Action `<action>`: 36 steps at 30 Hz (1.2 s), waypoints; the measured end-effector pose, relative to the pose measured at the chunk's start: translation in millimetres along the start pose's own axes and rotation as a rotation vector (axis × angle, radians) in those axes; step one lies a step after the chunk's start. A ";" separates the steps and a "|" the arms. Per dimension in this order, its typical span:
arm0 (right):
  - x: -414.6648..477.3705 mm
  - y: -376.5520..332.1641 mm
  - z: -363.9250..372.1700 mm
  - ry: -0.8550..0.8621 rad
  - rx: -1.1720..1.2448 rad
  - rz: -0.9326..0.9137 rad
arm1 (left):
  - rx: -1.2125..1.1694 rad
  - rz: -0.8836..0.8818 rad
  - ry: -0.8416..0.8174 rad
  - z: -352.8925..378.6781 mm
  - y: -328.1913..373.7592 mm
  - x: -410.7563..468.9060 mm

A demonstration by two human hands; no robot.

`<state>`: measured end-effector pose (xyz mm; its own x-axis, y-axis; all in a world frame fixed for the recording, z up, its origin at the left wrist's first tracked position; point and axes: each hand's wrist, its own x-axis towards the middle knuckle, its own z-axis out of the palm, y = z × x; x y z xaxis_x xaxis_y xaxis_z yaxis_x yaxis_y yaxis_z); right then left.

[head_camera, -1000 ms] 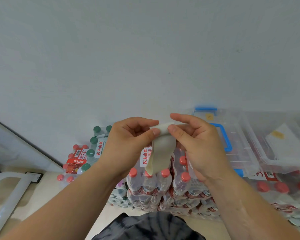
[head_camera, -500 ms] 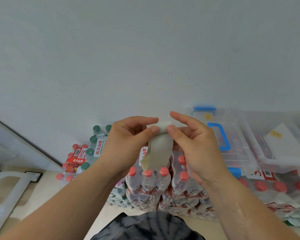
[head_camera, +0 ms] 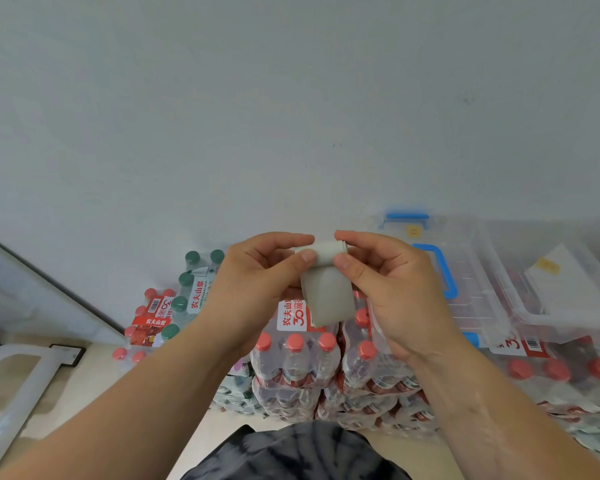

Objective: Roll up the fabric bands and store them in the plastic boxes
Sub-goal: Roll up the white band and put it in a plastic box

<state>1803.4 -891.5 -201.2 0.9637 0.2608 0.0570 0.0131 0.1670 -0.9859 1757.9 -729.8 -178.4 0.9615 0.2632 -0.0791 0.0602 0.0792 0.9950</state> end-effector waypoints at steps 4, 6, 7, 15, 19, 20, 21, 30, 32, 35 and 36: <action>-0.7 1.5 0.7 -0.021 0.026 0.043 | 0.028 0.032 0.041 -1.0 -1.7 1.1; -2.0 0.6 2.6 -0.022 0.063 0.071 | 0.030 0.062 0.058 -1.8 -1.9 1.8; -2.2 -0.1 3.4 -0.012 0.076 0.076 | 0.028 0.074 0.061 -1.7 -2.1 1.9; -1.6 3.2 9.4 0.138 0.010 0.007 | 0.003 0.072 0.059 4.3 -2.5 0.6; -2.4 3.9 12.5 0.270 -0.031 -0.062 | 0.036 0.115 0.114 11.3 -1.6 -1.6; -2.0 3.9 12.4 0.270 -0.036 -0.069 | 0.045 0.124 0.122 12.3 -1.4 -2.8; -2.2 2.6 12.1 0.262 -0.033 -0.067 | 0.049 0.134 0.128 12.7 -1.1 -3.3; -2.8 -2.0 14.0 0.206 -0.068 -0.099 | 0.068 0.171 0.134 9.1 3.9 0.4; -2.4 -2.6 13.8 0.201 -0.026 -0.080 | 0.061 0.172 0.117 8.3 3.1 -0.9; -0.2 -4.4 13.3 0.218 0.041 -0.067 | 0.086 0.191 0.097 8.6 0.0 -1.6; 0.8 -4.5 12.8 0.221 0.050 -0.069 | 0.092 0.192 0.094 9.0 -0.9 -1.8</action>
<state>1800.7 -879.9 -194.8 0.9960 0.0339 0.0832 0.0735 0.2256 -0.9714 1758.6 -738.9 -178.6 0.9288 0.3535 0.1111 -0.0930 -0.0677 0.9934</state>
